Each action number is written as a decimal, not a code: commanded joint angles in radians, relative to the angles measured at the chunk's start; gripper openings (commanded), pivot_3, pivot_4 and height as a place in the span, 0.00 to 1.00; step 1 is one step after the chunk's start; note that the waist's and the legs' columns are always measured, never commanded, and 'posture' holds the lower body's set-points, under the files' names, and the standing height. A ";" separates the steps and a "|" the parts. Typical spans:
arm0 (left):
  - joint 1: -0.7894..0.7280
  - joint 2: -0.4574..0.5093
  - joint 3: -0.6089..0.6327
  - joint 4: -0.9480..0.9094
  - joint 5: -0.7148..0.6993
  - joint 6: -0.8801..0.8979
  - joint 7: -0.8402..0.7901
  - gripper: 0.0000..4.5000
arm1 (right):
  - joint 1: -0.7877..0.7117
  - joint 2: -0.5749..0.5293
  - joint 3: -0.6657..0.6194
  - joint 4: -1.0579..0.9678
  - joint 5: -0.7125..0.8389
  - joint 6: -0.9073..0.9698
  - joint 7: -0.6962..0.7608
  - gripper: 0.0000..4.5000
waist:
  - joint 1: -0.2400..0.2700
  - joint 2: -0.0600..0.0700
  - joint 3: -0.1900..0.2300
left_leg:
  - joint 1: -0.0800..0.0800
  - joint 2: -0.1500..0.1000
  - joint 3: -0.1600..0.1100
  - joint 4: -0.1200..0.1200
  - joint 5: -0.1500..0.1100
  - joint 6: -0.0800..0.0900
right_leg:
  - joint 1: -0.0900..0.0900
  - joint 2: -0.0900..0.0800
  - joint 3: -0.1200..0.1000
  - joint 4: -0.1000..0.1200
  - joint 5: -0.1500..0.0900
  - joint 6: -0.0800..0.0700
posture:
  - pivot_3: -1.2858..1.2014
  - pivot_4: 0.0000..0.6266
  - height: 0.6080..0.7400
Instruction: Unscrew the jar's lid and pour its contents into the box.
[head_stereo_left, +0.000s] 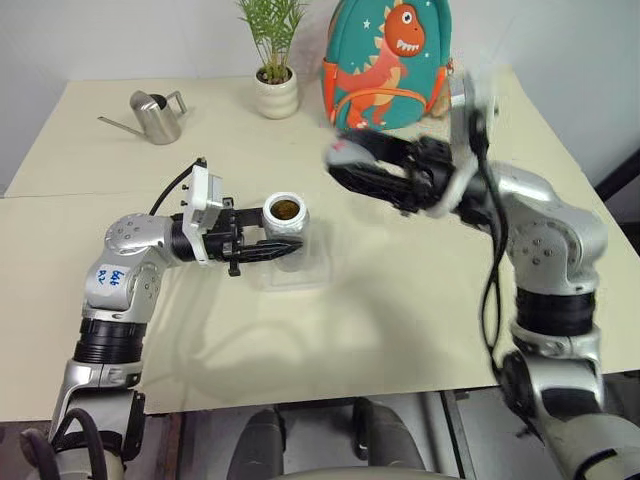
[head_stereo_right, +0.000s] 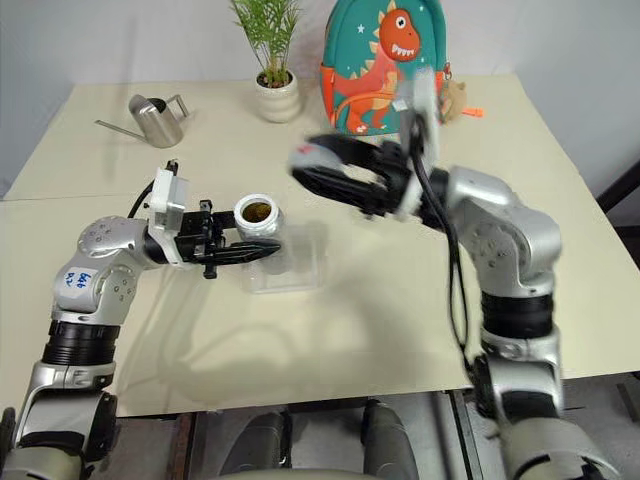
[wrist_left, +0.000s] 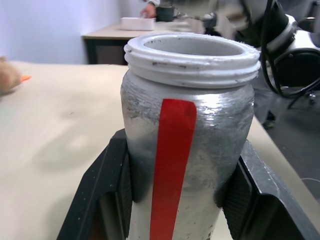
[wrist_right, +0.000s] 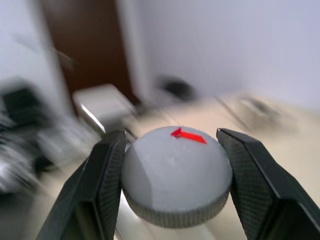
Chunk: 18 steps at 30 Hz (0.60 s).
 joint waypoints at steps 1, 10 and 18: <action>-0.010 0.001 0.027 -0.015 -0.015 -0.006 0.008 0.42 | 0.082 -0.025 -0.050 0.135 -0.118 -0.220 -0.001 0.57 | -0.001 0.000 0.000 | 0.000 0.000 0.000 0.000 0.000 0.000 | 0.000 0.000 0.000 0.000 0.000 0.000 | 0.52 0.24 1.00; -0.063 -0.039 0.017 0.029 -0.004 -0.015 0.025 0.42 | 0.220 0.041 -0.121 0.552 -0.282 -0.660 -0.114 0.57 | -0.006 0.000 0.000 | 0.002 0.000 0.001 0.000 0.000 0.000 | 0.001 0.001 0.001 0.000 0.000 0.000 | 0.52 0.24 1.00; -0.080 -0.030 0.023 0.044 -0.004 -0.010 0.021 0.42 | 0.306 0.052 -0.146 0.512 -0.244 -0.659 -0.119 0.78 | -0.005 0.000 0.000 | 0.003 0.000 0.001 0.000 0.000 0.000 | 0.002 0.001 0.002 0.000 0.000 0.000 | 0.52 0.24 1.00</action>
